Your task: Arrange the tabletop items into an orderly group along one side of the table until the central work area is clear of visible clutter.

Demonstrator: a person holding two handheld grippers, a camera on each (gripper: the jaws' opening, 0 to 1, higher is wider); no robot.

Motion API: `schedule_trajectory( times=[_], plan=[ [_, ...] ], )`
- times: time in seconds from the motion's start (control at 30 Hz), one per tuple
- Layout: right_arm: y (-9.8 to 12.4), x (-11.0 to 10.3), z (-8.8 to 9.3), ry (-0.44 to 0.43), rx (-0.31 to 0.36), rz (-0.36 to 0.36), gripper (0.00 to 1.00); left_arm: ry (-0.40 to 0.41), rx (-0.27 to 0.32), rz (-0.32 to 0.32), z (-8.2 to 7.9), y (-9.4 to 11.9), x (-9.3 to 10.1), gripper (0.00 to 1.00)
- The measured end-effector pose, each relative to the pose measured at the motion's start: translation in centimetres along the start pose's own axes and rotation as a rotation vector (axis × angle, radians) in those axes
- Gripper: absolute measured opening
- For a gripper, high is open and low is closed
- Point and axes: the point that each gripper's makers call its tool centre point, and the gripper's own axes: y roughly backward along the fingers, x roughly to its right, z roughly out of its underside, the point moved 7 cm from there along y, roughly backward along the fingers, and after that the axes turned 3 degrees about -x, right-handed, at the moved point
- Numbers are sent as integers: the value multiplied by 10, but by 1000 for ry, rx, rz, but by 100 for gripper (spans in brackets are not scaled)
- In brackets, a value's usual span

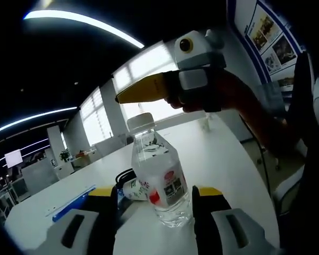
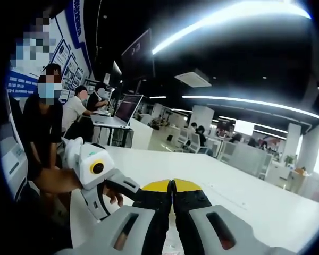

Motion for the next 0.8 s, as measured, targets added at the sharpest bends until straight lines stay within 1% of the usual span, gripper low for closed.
schedule_trajectory(
  times=[0.17, 0.3, 0.37, 0.43, 0.63, 0.73, 0.8],
  plan=[
    [0, -1, 1, -2, -2, -1, 0, 1, 1, -2, 0, 1, 0, 55],
    [2, 3, 2, 2, 6, 18, 0, 4, -3, -4, 2, 1, 0, 55],
    [1, 4, 4, 10, -17, 19, 1, 5, 0, -1, 2, 1, 0, 55],
    [1, 3, 4, 10, -15, 17, 2, 3, 3, -1, 1, 1, 0, 55],
    [1, 4, 3, 16, -14, 23, 7, 3, 7, 1, 0, 0, 0, 54],
    [1, 6, 5, 22, -21, 28, 13, 7, 8, 4, 1, 0, 1, 54],
    [1, 7, 8, 22, -30, 35, 16, 9, 7, 6, 1, -1, 2, 54]
  ],
)
